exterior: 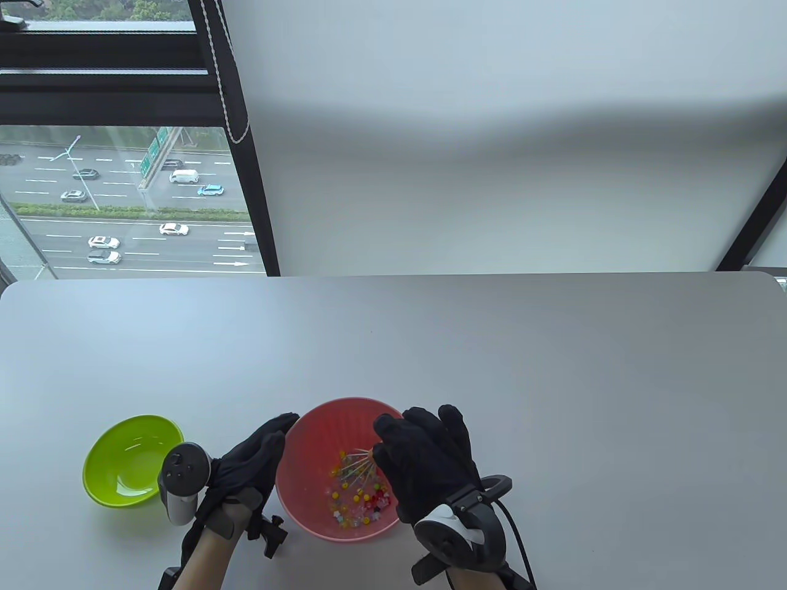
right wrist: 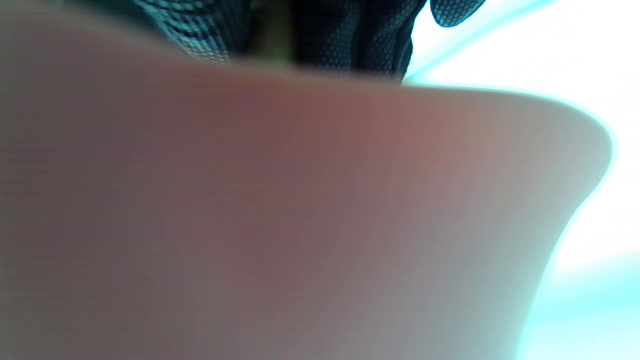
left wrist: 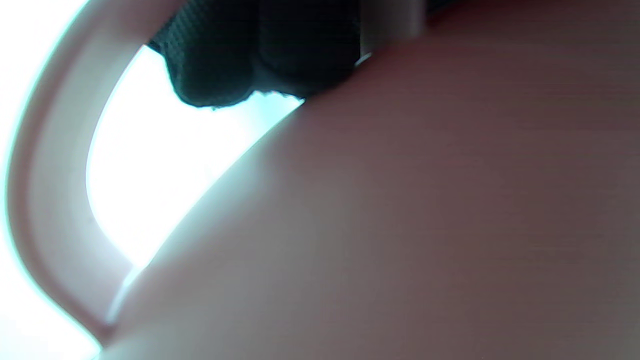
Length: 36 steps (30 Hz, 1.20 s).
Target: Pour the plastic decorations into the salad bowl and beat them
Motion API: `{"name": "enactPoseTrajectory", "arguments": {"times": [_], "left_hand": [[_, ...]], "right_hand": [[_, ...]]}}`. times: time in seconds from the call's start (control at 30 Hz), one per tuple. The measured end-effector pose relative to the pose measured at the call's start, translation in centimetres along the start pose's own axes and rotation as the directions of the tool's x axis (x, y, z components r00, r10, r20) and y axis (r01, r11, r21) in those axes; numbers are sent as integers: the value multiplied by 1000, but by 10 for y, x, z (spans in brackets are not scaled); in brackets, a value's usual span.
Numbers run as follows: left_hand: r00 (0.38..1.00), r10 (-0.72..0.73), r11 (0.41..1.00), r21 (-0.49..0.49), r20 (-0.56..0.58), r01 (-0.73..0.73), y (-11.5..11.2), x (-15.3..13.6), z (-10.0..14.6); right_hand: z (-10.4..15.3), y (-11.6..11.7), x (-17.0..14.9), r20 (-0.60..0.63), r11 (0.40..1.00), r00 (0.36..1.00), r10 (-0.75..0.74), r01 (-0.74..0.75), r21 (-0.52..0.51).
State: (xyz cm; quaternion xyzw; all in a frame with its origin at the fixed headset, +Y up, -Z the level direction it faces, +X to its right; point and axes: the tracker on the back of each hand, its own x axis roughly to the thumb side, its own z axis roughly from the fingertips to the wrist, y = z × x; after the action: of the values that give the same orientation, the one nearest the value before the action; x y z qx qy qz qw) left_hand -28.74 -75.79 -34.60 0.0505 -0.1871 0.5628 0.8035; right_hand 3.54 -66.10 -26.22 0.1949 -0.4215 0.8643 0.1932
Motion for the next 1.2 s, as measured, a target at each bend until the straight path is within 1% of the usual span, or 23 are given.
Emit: {"name": "enactPoseTrajectory", "arguments": {"times": [0.2, 0.4, 0.83, 1.0, 1.2], "left_hand": [[1000, 0, 1000, 0, 0, 0, 0, 0, 0], [1000, 0, 1000, 0, 0, 0, 0, 0, 0], [1000, -1, 1000, 1, 0, 1, 0, 0, 0], [1000, -1, 1000, 1, 0, 1, 0, 0, 0], [1000, -1, 1000, 1, 0, 1, 0, 0, 0]], "right_hand": [[0, -3, -1, 9, 999, 999, 33, -32, -24], [0, -6, -3, -7, 1000, 1000, 18, -18, -25], [0, 2, -3, -50, 997, 997, -62, 64, 31], [1, 4, 0, -38, 998, 998, -54, 56, 30], [1, 3, 2, -11, 1000, 1000, -10, 10, 15]]}}
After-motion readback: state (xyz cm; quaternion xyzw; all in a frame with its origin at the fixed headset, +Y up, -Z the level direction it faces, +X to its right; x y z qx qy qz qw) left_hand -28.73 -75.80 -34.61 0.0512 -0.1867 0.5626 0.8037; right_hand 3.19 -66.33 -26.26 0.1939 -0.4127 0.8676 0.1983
